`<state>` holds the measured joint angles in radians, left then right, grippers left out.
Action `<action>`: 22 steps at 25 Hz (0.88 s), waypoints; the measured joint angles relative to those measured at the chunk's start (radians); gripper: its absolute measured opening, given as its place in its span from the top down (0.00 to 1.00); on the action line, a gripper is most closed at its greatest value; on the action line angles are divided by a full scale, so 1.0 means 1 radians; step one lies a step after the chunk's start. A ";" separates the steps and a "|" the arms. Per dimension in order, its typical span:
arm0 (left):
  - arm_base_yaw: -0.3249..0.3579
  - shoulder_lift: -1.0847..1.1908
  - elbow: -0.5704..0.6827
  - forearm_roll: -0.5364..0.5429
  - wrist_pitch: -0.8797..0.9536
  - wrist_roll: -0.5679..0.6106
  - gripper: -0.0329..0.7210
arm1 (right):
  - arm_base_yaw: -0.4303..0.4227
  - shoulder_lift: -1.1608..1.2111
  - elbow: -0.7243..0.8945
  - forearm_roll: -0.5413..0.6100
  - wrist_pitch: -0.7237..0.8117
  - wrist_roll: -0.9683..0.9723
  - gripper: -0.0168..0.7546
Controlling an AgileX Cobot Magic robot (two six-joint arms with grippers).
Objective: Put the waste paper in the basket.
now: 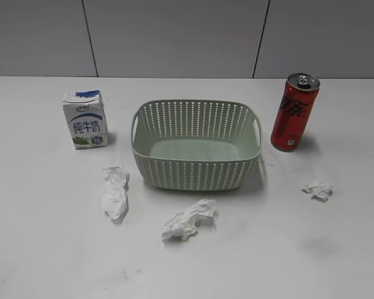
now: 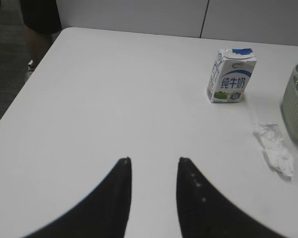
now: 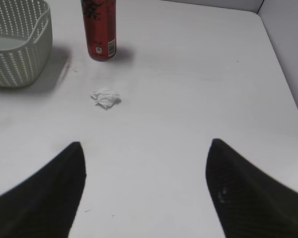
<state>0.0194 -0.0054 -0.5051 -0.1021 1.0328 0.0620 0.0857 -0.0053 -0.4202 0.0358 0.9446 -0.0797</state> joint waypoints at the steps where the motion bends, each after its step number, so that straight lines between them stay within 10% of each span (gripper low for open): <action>1: 0.000 0.000 0.000 0.000 0.000 0.000 0.65 | 0.000 0.000 0.000 0.000 0.000 0.000 0.24; 22: 0.000 0.000 0.000 0.000 0.000 0.000 0.65 | 0.000 0.000 0.000 0.000 0.000 0.000 0.24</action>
<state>0.0194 -0.0054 -0.5051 -0.1021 1.0328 0.0620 0.0857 -0.0053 -0.4202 0.0358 0.9446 -0.0797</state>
